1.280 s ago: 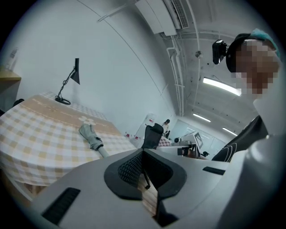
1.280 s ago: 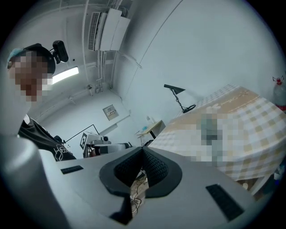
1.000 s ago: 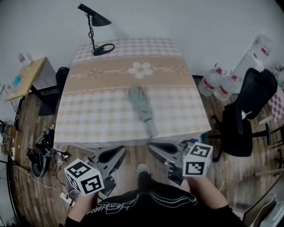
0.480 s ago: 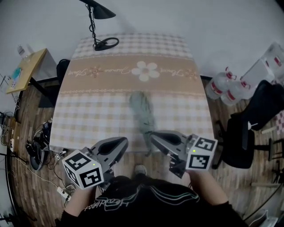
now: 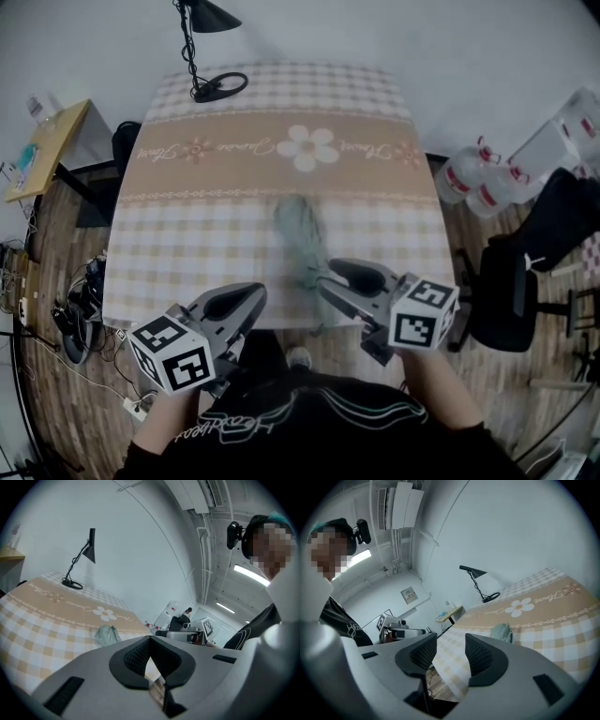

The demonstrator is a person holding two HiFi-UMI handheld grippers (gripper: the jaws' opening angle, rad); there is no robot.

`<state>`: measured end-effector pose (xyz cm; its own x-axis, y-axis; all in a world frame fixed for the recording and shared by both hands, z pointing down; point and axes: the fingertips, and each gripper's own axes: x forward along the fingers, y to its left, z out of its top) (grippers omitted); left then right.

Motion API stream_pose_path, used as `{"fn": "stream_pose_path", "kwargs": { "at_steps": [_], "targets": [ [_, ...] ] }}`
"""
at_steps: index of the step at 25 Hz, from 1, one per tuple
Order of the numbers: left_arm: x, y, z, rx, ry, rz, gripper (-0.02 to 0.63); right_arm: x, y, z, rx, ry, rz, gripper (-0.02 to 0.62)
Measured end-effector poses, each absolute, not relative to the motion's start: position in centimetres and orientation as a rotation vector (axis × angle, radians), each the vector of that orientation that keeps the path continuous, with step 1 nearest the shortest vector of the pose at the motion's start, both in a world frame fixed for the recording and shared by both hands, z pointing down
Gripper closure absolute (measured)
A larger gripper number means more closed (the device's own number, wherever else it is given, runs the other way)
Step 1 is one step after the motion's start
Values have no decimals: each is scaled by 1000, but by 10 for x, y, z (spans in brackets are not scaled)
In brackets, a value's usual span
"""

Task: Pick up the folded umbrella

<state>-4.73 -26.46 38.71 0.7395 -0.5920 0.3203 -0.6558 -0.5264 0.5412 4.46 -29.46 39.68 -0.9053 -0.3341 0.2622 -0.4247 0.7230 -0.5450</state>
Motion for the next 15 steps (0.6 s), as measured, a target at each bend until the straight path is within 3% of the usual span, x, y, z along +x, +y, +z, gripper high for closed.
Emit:
{"fn": "stream_pose_path", "kwargs": {
  "at_steps": [8, 15],
  "targets": [
    [-62, -305, 404, 2270, -847, 165, 609, 41, -342, 462, 817, -2560, 839, 301],
    [-93, -330, 433, 2210, -802, 189, 609, 28, -365, 516, 881, -2370, 842, 287]
  ]
}}
